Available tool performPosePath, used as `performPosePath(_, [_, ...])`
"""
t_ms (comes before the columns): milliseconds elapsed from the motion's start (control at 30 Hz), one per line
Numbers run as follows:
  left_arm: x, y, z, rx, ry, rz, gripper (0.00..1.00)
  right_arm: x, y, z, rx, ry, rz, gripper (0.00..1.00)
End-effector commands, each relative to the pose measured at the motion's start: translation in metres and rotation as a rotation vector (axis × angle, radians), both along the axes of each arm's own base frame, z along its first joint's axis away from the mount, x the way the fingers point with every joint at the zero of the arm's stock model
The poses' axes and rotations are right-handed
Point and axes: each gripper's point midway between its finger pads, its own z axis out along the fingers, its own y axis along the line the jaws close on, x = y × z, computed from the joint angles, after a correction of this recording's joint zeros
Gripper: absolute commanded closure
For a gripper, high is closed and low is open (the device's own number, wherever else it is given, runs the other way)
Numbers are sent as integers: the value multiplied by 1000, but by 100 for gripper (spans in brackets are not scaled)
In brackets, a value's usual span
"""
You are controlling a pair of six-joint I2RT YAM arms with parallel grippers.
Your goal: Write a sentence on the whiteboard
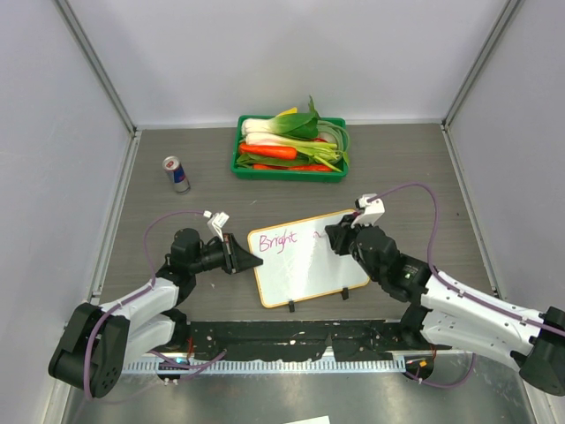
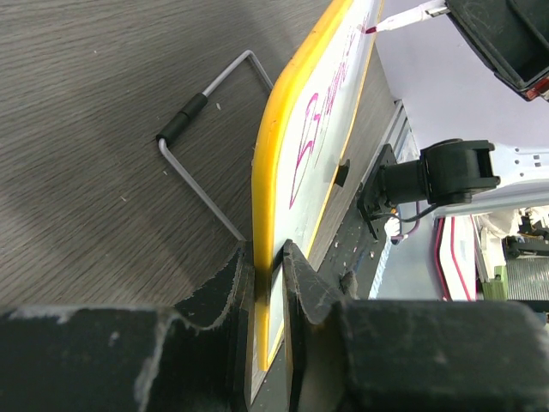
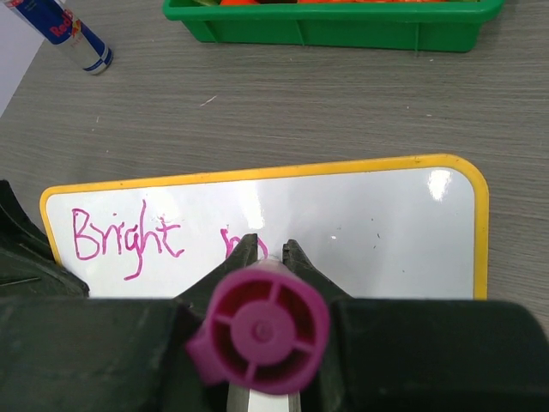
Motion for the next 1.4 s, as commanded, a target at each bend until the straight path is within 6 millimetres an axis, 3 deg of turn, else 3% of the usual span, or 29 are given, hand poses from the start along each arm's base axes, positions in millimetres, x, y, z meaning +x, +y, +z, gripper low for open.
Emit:
performPosePath(0, [0, -1, -1, 16, -31, -14, 100, 6, 0, 40, 62, -69, -17, 98])
performPosePath(233, [0, 0, -1, 16, -31, -11, 100, 15, -6, 53, 80, -109, -69, 99])
performPosePath(600, [0, 0, -1, 16, -31, -11, 100, 23, -8, 23, 38, -54, -91, 99])
performPosePath(800, [0, -1, -1, 16, -31, -14, 100, 17, -2, 16, 37, -32, -40, 99])
performPosePath(1100, [0, -1, -1, 16, -31, -12, 100, 5, -9, -10, -15, 34, -23, 99])
performPosePath(1367, [0, -1, -1, 16, -31, -15, 100, 6, -19, -12, -19, 24, -67, 99])
